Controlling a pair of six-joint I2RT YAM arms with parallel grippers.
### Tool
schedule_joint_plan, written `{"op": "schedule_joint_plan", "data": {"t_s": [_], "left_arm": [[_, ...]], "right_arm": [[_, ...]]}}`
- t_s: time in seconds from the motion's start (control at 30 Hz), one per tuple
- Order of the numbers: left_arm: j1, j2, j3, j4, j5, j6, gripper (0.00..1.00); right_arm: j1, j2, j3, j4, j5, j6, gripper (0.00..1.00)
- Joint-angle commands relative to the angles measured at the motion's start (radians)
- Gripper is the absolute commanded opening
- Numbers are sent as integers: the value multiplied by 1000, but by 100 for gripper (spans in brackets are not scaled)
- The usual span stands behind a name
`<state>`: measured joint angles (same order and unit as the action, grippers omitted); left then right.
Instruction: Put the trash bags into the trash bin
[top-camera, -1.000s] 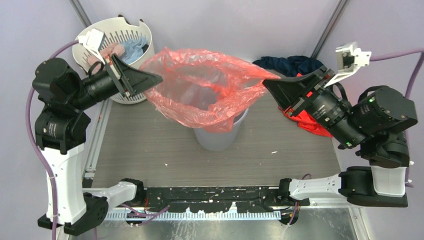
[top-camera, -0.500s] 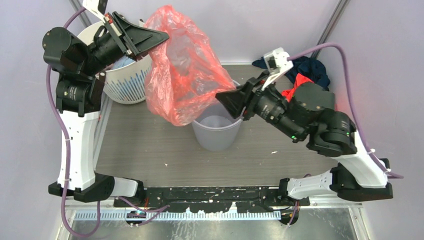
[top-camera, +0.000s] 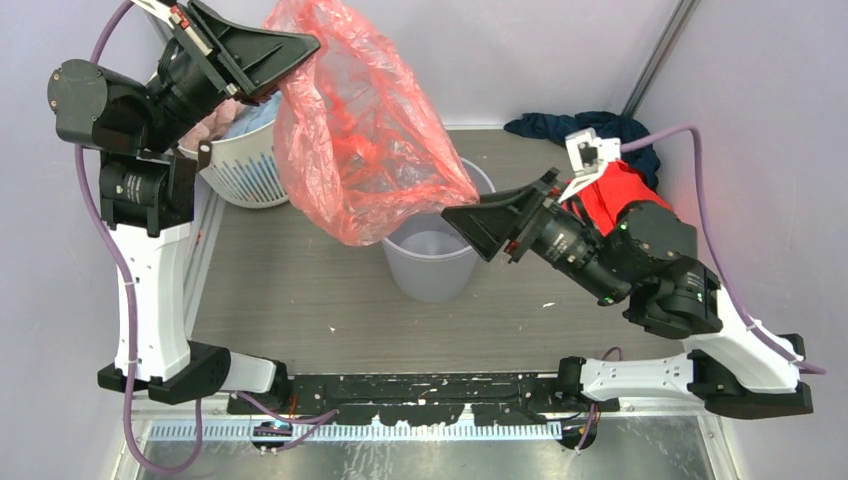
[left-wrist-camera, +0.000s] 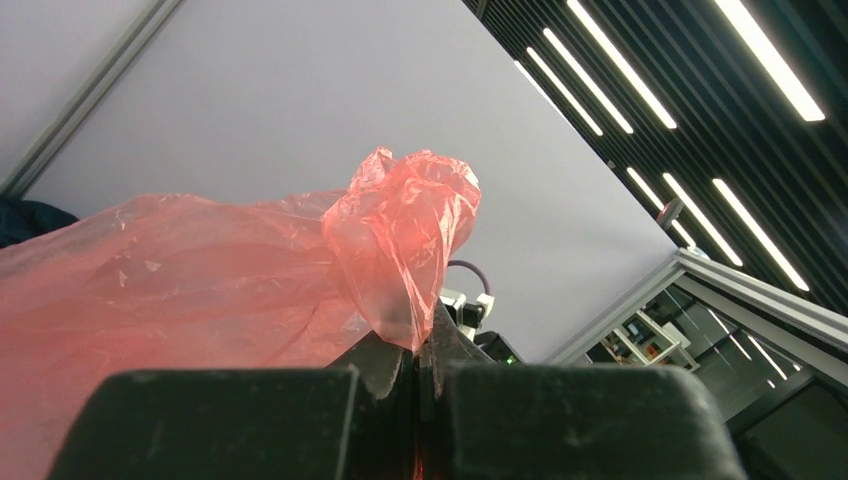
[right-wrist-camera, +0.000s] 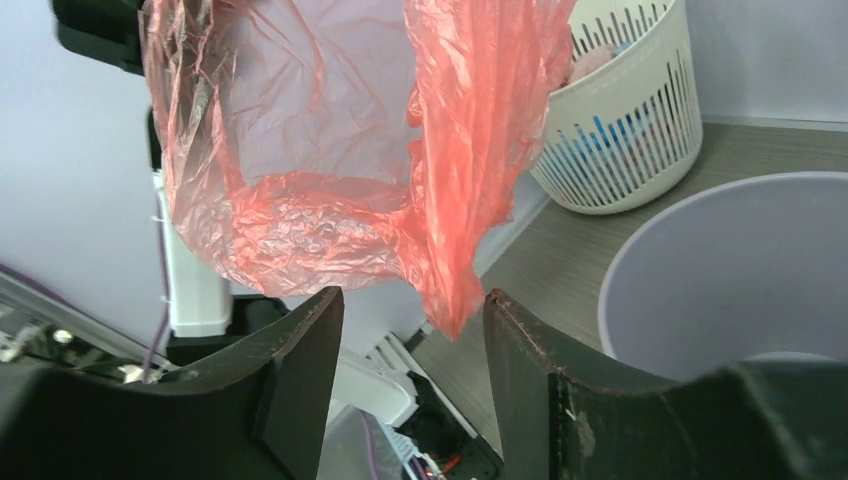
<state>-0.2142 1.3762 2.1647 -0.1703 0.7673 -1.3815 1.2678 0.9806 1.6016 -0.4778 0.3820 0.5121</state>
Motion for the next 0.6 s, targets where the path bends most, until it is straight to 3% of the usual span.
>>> {"op": "schedule_joint_plan", "data": {"t_s": [0.0, 0.3, 0.57], "left_arm": [[-1, 12, 50, 58, -31, -17, 0], [-1, 24, 75, 70, -61, -40, 0], [-1, 16, 74, 93, -79, -69, 0]], "right_arm": [[-1, -45, -63, 133, -17, 91, 59], [-1, -94, -193, 136, -35, 171, 59], [0, 14, -288, 353, -82, 235, 61]]}}
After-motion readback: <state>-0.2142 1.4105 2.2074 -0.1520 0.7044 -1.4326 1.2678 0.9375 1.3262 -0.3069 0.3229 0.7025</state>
